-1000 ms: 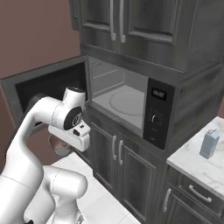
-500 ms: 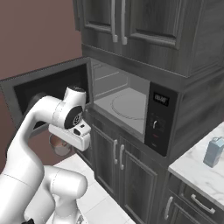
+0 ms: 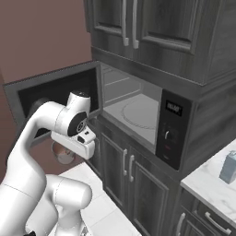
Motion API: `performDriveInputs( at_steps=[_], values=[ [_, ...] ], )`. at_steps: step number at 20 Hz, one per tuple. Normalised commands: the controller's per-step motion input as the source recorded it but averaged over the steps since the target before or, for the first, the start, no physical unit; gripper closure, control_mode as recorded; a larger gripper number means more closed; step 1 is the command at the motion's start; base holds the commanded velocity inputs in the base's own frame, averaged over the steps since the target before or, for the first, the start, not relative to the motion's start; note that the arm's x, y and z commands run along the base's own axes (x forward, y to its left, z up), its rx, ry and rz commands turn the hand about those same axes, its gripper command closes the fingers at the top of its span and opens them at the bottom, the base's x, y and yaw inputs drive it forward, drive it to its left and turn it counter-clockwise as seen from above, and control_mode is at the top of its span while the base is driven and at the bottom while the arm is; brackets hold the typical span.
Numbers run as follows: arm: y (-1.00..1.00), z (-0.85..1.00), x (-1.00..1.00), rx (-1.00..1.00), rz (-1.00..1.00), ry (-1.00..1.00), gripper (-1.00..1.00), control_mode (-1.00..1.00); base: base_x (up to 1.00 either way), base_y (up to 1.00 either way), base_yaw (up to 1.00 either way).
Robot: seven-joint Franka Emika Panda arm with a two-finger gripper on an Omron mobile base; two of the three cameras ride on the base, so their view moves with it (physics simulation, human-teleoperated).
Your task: Place the microwavable item in the microwave. Then, close the microwave door and press the start button.
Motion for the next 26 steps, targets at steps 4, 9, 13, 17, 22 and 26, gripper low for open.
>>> performDriveInputs(
  at_steps=[4, 9, 13, 17, 22, 26],
  values=[
    [0.00, 0.00, 0.00, 0.00, 0.00, 0.00, 1.00, 1.00, 0.19, 0.00, 0.08],
    [0.00, 0.00, 0.00, 0.00, 0.00, 0.00, 1.00, 1.00, 0.15, 0.00, 0.04],
    [0.00, 0.00, 0.00, 0.00, 0.00, 0.00, 1.00, 1.00, 0.00, 0.00, 0.01],
    [0.00, 0.00, 0.00, 0.00, 0.00, 0.00, 1.00, 1.00, 0.02, 0.00, 0.00],
    [-0.05, 0.02, 0.04, 0.00, -0.01, -0.05, 1.00, -1.00, 0.01, 0.00, 0.00],
    [-0.13, 0.21, 0.24, 0.00, -0.22, -0.05, 1.00, -1.00, 0.00, 0.00, 0.00]
  ],
)
